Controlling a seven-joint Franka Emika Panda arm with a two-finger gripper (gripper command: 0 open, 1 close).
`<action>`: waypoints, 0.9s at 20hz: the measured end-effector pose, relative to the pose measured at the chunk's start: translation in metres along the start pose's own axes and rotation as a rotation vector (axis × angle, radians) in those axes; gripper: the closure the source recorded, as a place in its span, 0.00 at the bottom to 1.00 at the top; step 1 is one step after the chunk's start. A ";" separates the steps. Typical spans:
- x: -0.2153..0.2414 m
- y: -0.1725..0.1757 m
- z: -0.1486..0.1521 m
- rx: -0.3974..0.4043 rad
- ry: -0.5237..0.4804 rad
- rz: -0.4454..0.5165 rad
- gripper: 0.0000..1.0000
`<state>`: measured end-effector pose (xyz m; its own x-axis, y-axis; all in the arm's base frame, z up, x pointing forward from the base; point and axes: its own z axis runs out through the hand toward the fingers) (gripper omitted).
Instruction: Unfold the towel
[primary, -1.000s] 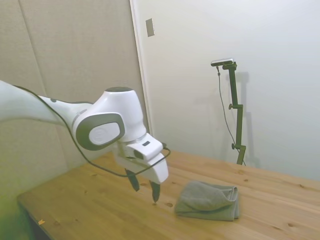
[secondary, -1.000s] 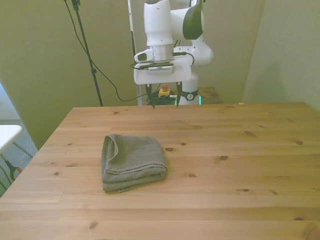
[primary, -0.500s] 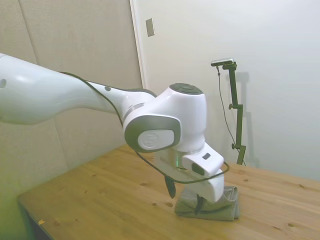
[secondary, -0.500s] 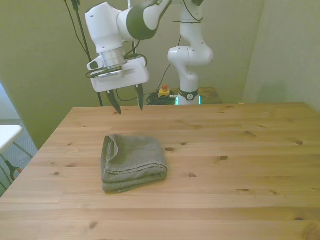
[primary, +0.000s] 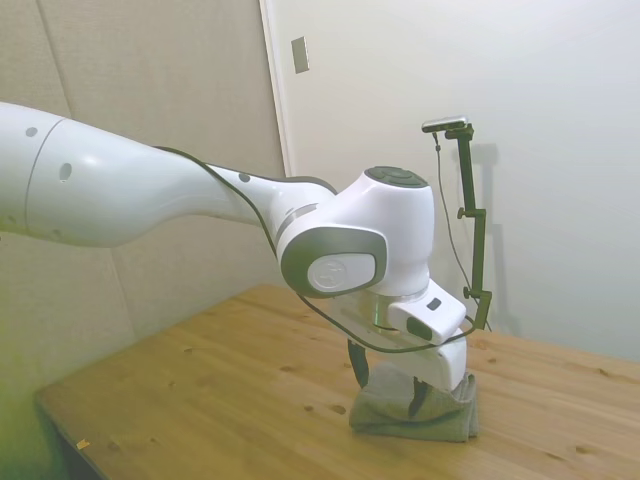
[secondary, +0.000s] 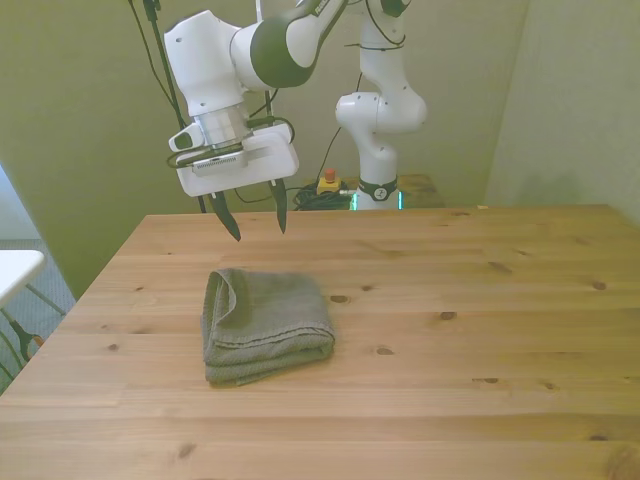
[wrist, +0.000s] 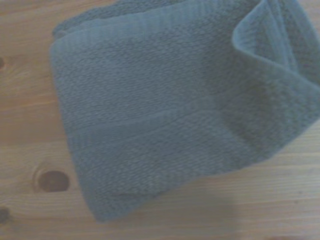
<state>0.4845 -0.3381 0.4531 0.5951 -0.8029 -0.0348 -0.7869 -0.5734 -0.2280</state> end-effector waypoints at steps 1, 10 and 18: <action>0.008 0.007 -0.002 -0.003 0.005 0.016 0.00; 0.100 0.058 -0.006 0.125 -0.017 0.126 0.00; 0.127 0.057 0.009 0.311 -0.079 0.068 0.00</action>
<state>0.5165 -0.4710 0.4272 0.5631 -0.8156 -0.1328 -0.7450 -0.4314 -0.5088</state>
